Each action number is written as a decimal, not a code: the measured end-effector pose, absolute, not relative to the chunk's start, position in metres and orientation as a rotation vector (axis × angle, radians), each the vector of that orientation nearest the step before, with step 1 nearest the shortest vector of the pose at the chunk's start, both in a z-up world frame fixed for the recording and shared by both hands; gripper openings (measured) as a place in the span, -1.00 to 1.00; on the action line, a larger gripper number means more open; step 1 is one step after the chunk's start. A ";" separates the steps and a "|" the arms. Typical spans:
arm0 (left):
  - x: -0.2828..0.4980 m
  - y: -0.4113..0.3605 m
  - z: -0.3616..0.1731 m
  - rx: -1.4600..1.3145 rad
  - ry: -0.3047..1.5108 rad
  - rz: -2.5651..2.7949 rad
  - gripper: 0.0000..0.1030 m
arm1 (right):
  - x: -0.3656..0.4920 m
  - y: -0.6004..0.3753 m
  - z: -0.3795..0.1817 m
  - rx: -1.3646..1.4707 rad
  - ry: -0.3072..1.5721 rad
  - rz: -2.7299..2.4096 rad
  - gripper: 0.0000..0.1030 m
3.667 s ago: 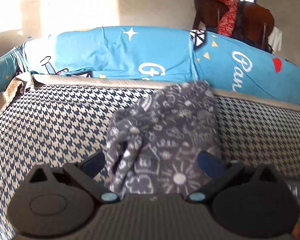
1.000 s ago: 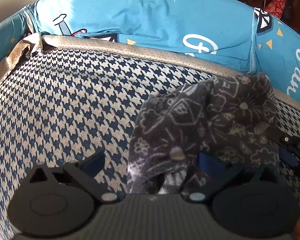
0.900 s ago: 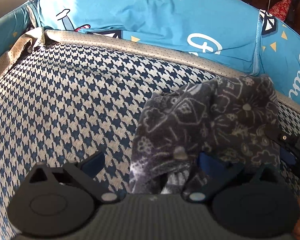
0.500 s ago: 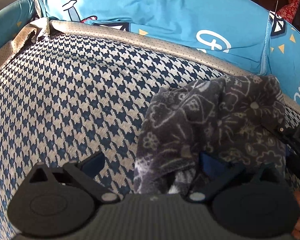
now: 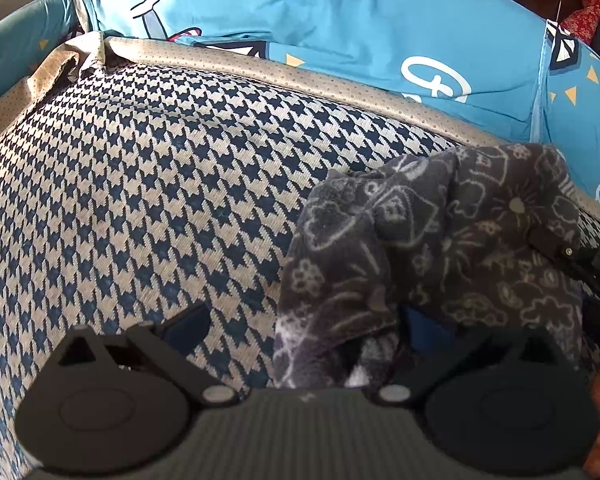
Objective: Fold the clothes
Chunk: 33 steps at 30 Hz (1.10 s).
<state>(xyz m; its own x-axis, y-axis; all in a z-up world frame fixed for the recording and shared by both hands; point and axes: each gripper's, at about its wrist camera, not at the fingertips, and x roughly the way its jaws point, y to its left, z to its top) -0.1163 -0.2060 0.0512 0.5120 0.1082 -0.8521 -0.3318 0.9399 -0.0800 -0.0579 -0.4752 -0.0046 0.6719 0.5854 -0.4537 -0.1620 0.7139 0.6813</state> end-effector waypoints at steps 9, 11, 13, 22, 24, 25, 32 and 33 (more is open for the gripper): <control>-0.111 -0.207 0.049 -0.260 1.016 0.274 1.00 | -0.053 -0.461 -0.006 0.669 0.744 0.482 -0.53; -0.110 -0.209 0.050 -0.256 1.019 0.273 1.00 | -0.055 -0.458 -0.006 0.664 0.739 0.469 -0.60; -0.109 -0.211 0.052 -0.248 1.019 0.271 1.00 | -0.059 -0.455 0.000 0.640 0.721 0.450 -0.64; -0.119 -0.234 0.060 -0.156 1.000 0.216 1.00 | -0.073 -0.450 0.026 0.552 0.654 0.371 -0.69; -0.121 -0.237 0.061 -0.160 0.999 0.187 1.00 | -0.076 -0.454 0.030 0.542 0.644 0.346 -0.69; -0.123 -0.239 0.062 -0.159 0.995 0.175 1.00 | -0.078 -0.456 0.032 0.537 0.639 0.334 -0.69; -0.134 -0.258 0.075 -0.124 0.941 0.078 1.00 | -0.094 -0.476 0.046 0.503 0.605 0.237 -0.70; -0.135 -0.260 0.076 -0.125 0.937 0.064 1.00 | -0.096 -0.479 0.047 0.499 0.603 0.223 -0.70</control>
<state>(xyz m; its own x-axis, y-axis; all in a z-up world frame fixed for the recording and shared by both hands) -0.1346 -0.2599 0.0763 0.5910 0.0008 -0.8067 -0.1097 0.9908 -0.0794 -0.0956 -0.4787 0.0473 0.8047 0.3412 -0.4859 -0.0564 0.8586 0.5096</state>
